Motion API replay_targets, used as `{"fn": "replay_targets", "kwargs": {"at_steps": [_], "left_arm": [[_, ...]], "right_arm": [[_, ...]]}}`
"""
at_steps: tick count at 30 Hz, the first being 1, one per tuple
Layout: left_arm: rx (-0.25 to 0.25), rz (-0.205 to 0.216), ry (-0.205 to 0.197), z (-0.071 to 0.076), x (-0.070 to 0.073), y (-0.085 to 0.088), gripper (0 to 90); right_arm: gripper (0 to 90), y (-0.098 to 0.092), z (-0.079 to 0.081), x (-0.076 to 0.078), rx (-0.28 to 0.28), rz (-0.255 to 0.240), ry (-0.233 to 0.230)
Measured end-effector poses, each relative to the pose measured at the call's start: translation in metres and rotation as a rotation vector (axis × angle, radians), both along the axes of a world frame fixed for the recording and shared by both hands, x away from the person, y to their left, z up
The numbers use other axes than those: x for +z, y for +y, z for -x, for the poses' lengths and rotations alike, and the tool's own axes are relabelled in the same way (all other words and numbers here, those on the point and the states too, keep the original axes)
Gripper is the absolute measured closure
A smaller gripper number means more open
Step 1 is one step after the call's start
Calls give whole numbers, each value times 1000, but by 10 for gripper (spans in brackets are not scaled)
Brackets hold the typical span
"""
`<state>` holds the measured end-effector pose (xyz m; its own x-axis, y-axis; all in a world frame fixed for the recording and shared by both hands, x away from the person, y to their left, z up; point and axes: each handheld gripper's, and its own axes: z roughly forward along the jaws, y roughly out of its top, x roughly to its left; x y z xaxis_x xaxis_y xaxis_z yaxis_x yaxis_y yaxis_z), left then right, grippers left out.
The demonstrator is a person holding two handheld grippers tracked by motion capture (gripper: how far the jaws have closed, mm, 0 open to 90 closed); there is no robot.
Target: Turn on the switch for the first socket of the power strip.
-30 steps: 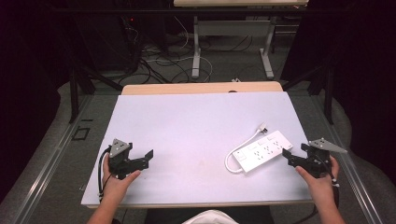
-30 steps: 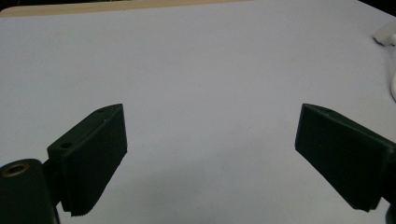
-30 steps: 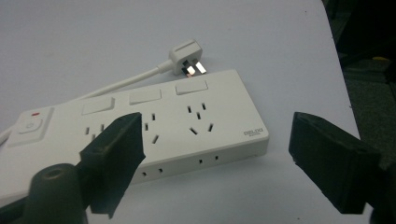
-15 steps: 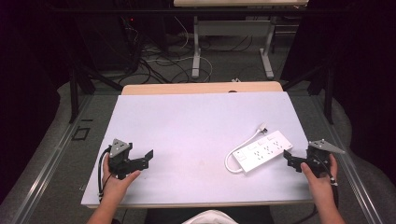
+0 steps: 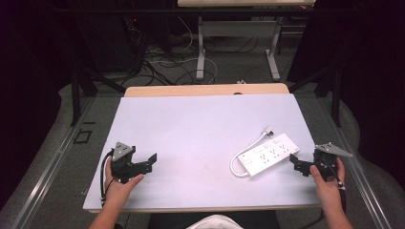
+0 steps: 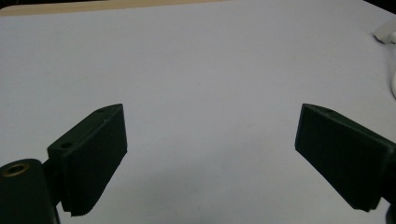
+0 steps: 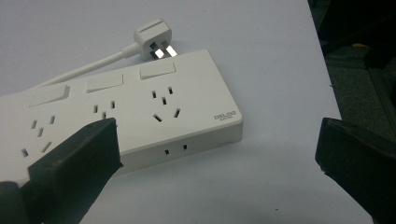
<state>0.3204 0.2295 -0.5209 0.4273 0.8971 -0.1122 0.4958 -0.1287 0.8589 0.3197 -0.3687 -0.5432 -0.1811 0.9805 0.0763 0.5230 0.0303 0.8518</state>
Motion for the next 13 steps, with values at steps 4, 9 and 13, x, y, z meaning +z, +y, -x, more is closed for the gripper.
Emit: {"fn": "replay_targets", "kwargs": {"at_steps": [4,9,13], "left_arm": [[-1,-1,1,0,0,0,91],[-3,-4,2,-1,0,0,91],[-3,-9,1,-1,0,0,91]], "right_arm": [[0,0,0,0,6,0,10],[0,0,1,1,-1,0,24],[0,0,0,0,-12,-7,0]]}}
